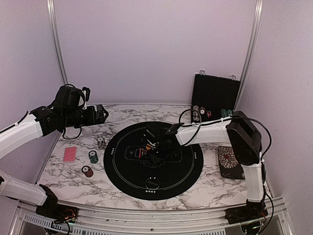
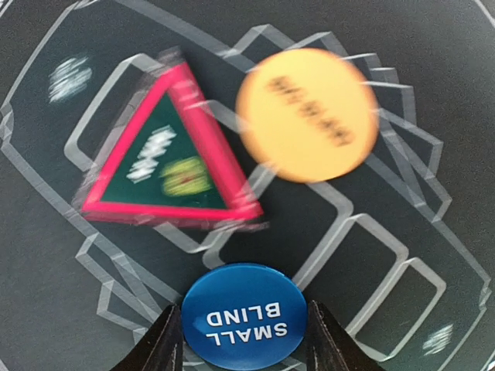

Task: Distribute texas hold em gaming equipment
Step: Move the small blind button to the small blind area.

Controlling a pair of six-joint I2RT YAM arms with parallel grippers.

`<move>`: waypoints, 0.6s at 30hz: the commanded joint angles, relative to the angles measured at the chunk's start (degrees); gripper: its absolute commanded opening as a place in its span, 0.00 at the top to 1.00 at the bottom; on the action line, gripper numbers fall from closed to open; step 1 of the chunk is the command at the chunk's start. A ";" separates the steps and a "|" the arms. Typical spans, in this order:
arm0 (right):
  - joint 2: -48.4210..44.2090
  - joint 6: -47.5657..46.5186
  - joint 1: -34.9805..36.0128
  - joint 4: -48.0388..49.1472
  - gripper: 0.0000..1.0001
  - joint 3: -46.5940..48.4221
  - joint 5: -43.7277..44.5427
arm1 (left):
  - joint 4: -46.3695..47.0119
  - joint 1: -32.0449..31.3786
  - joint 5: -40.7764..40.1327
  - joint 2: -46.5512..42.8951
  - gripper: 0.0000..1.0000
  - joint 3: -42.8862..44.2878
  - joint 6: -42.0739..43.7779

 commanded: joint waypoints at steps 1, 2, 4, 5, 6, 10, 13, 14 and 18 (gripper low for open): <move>1.62 1.54 3.86 -1.64 0.54 0.91 -3.39 | -1.45 0.44 0.22 -1.84 0.01 -0.17 -0.42; 1.89 1.57 4.47 -1.96 0.54 1.51 -3.55 | -1.40 0.44 0.21 -1.93 0.01 -0.30 -0.42; 2.68 1.34 5.68 -2.36 0.54 3.11 -3.96 | -1.43 0.44 0.21 -2.11 0.01 -0.50 -0.46; 3.32 1.12 6.19 -2.53 0.54 4.19 -4.23 | -1.39 0.44 0.17 -2.21 0.01 -0.59 -0.42; 4.40 0.92 6.72 -2.90 0.54 5.46 -4.41 | -1.41 0.44 0.20 -2.34 0.01 -0.63 -0.40; 8.70 -0.24 8.10 -4.80 0.54 11.62 -4.97 | -1.53 0.52 0.14 -2.89 0.01 -0.79 -0.16; 12.04 -1.39 8.45 -5.34 0.54 16.64 -5.42 | -1.87 0.69 0.12 -3.34 0.01 -0.96 0.14; 13.23 -1.79 8.40 -5.79 0.54 18.51 -5.35 | -2.02 0.78 0.00 -3.41 0.01 -0.97 0.23; 19.41 -3.61 8.45 -8.86 0.54 28.67 -4.00 | -2.65 1.09 -0.10 -3.95 0.01 -0.97 0.62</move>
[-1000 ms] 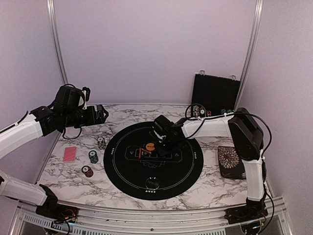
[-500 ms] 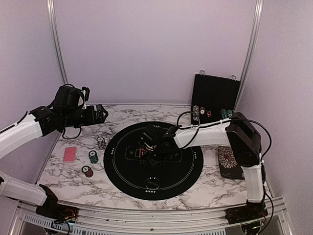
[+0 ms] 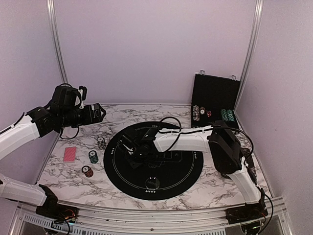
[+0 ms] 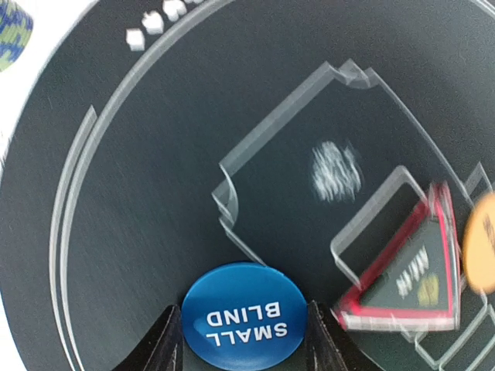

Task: Distribute texas hold em gaming equipment
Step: Move the small blind button to the small blind area.

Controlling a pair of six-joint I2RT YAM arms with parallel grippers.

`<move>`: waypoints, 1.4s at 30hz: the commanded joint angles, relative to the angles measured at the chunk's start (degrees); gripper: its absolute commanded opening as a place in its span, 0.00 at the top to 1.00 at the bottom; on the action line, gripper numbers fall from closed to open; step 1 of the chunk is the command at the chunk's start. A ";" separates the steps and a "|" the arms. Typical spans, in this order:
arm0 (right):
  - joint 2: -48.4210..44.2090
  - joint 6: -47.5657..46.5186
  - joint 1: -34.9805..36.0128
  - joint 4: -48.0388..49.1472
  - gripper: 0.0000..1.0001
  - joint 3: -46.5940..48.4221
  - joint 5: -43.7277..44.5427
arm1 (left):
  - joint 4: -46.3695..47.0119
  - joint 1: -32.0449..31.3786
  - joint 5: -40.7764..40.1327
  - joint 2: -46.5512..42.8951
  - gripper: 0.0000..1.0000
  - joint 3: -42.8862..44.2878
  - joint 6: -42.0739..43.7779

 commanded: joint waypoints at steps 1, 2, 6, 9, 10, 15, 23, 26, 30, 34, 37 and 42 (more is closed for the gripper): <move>8.11 -2.77 0.74 -3.68 0.53 10.11 -0.86 | -2.51 0.59 -0.09 -1.79 0.01 -0.51 0.79; 9.92 -3.28 0.74 -4.34 0.53 12.91 -0.35 | -2.53 0.67 -0.04 -1.92 0.01 -0.51 0.83; 16.26 -5.57 0.47 -5.50 0.52 23.60 1.56 | -2.94 0.86 -0.02 -2.23 0.01 -0.42 0.82; 18.46 -6.37 -0.57 -2.81 0.50 25.65 1.47 | -2.99 0.95 0.25 -2.29 0.01 -0.42 0.78; 18.88 -6.67 -1.53 -0.14 0.50 25.64 0.79 | -3.09 1.03 0.44 -2.23 0.01 -0.42 0.74; 19.16 -8.29 -2.72 3.88 0.47 25.73 0.33 | -3.06 1.03 0.67 -2.10 0.01 -0.34 0.35; 20.85 -9.01 -3.98 7.40 0.45 26.93 -1.61 | -2.99 1.03 0.84 -1.72 0.01 -0.33 -0.31; 21.32 -9.09 -4.37 8.34 0.44 27.56 -2.08 | -2.98 1.03 1.00 -1.40 0.01 -0.27 -0.48; 20.55 -9.61 -4.36 8.50 0.42 27.88 -1.93 | -2.99 1.03 1.02 -1.28 0.01 -0.07 -0.53; 18.96 -9.22 -4.97 8.35 0.41 28.47 -2.31 | -2.87 1.03 1.02 -1.12 0.01 -0.01 -0.48; 17.18 -8.32 -5.92 7.69 0.41 28.50 -1.44 | -2.74 1.03 1.02 -0.94 0.01 0.09 -0.57; 13.80 -5.82 -8.71 4.89 0.40 27.51 1.10 | -2.53 1.03 1.15 -0.66 0.01 0.28 -0.57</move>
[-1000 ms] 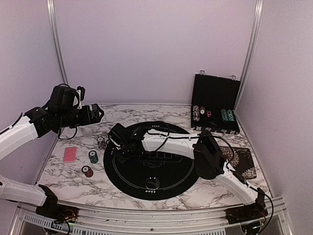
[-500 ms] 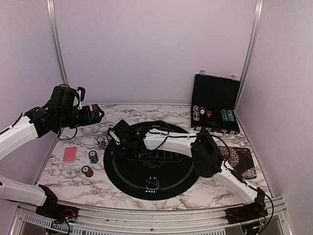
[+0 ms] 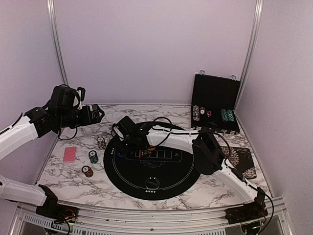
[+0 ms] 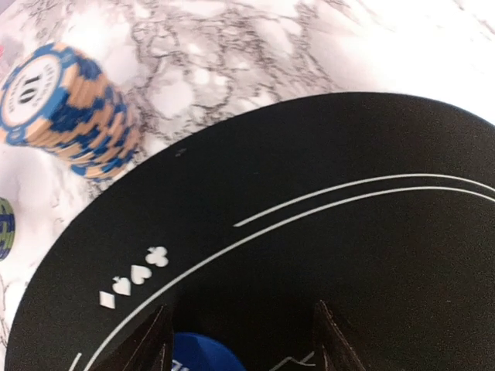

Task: Distribute texas hold em gaming equipment
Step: Move the small blind button to the small blind area.

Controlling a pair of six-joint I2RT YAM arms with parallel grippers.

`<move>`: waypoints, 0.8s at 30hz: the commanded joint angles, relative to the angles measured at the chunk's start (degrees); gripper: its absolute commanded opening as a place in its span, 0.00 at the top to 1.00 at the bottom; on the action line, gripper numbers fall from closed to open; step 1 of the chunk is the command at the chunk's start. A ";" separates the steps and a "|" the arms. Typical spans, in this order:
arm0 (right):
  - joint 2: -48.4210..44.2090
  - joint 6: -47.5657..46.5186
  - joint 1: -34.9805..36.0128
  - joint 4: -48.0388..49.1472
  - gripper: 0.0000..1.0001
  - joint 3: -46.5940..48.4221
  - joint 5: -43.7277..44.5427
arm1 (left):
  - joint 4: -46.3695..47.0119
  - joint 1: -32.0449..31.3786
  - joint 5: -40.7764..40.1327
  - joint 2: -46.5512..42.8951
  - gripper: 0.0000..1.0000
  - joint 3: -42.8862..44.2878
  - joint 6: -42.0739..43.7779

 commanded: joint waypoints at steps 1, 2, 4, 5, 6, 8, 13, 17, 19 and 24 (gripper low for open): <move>-5.04 2.99 -3.81 -3.62 0.41 0.62 3.17 | -0.59 0.33 0.60 0.47 0.01 0.53 0.04; -5.91 3.60 -4.31 -4.46 0.41 -0.02 3.78 | -0.55 0.33 0.69 0.53 0.01 0.54 0.04; -7.59 4.67 -5.33 -5.68 0.41 -1.89 4.55 | -0.55 0.33 0.69 0.57 0.01 0.46 -0.10; -8.54 5.02 -5.73 -5.97 0.41 -3.06 4.78 | -0.51 0.33 0.71 0.57 0.01 0.38 -0.15; -9.50 5.34 -6.21 -5.81 0.41 -4.50 4.73 | -0.40 0.33 0.69 0.69 0.01 0.32 -0.23; -11.29 5.60 -6.59 -5.10 0.40 -7.02 4.65 | -0.38 0.33 0.80 0.67 0.01 0.20 -0.22; -12.19 6.51 -6.97 -8.25 0.41 -8.35 6.55 | -0.39 0.33 0.54 0.06 0.01 0.02 -0.22; -13.65 7.39 -7.38 -8.34 0.41 -11.20 8.03 | -0.37 0.33 0.90 0.30 0.01 0.27 -0.22; -14.16 7.71 -7.71 -8.50 0.41 -12.67 8.73 | -0.38 0.33 1.12 0.42 0.01 0.44 -0.31; -15.44 8.36 -8.60 -7.70 0.40 -16.56 7.68 | -0.42 0.33 1.43 0.62 0.01 0.46 -0.66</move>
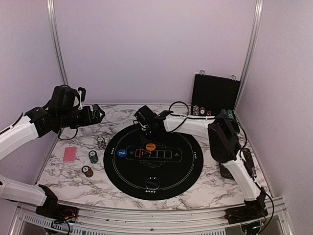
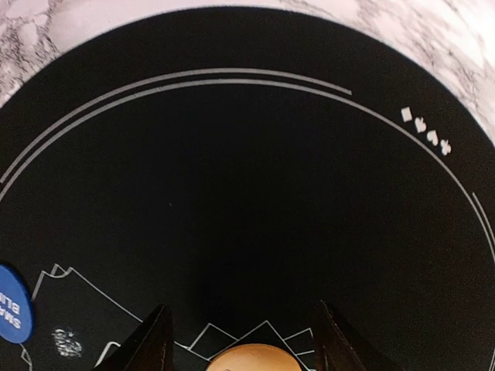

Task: Distribute texas hold em gaming equipment
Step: Move the small blind button to the small blind area, then move the big blind button to the big blind area.

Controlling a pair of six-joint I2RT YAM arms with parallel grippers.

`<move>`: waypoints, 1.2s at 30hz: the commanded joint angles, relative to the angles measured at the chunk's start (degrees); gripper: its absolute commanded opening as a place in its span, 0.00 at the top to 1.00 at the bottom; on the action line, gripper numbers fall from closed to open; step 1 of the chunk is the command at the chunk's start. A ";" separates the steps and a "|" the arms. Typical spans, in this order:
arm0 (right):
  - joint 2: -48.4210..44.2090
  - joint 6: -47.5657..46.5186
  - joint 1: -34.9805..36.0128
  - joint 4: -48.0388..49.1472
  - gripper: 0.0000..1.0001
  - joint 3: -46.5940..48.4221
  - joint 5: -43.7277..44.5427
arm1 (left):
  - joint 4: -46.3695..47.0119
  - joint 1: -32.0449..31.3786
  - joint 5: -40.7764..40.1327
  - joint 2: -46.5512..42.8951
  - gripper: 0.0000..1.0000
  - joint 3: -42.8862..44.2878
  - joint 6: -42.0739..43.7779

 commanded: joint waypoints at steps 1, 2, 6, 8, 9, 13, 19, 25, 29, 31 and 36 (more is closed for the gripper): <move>-3.28 1.32 -0.78 -0.66 0.40 -2.07 0.76 | -0.40 0.33 0.71 0.44 0.01 0.45 -0.47; -3.43 1.46 -0.72 -0.65 0.39 -2.62 0.72 | -0.41 0.33 0.77 0.53 0.01 0.45 -0.49; -4.73 2.21 -0.72 -0.07 0.37 -5.29 0.69 | -0.33 0.33 0.71 0.83 0.01 0.54 -0.67; -5.60 2.47 -0.72 0.49 0.37 -6.87 0.30 | -0.22 0.33 0.86 0.97 0.01 0.59 -0.67; -5.96 2.71 -0.76 0.75 0.37 -7.67 -0.08 | -0.22 0.33 0.86 1.03 0.01 0.61 -0.70; -8.23 3.67 -0.64 2.08 0.37 -12.43 -1.34 | -0.24 0.33 0.87 1.08 0.01 0.63 -0.67; -9.83 4.17 -0.13 4.96 0.37 -16.32 -3.10 | -0.01 0.33 0.91 1.78 0.01 0.71 -0.74; -8.21 3.97 0.06 5.16 0.37 -14.61 -4.03 | 0.22 0.33 1.21 2.25 0.01 0.98 -0.93; -7.38 3.89 0.06 4.92 0.37 -13.24 -4.30 | 0.26 0.33 1.21 2.33 0.01 0.82 -0.93; -6.97 3.89 0.10 4.89 0.37 -12.68 -4.60 | 0.27 0.29 1.18 2.33 0.01 0.76 -0.93; -5.68 3.97 0.34 4.40 0.38 -11.71 -4.77 | 0.31 0.33 1.12 2.20 0.01 0.63 -0.93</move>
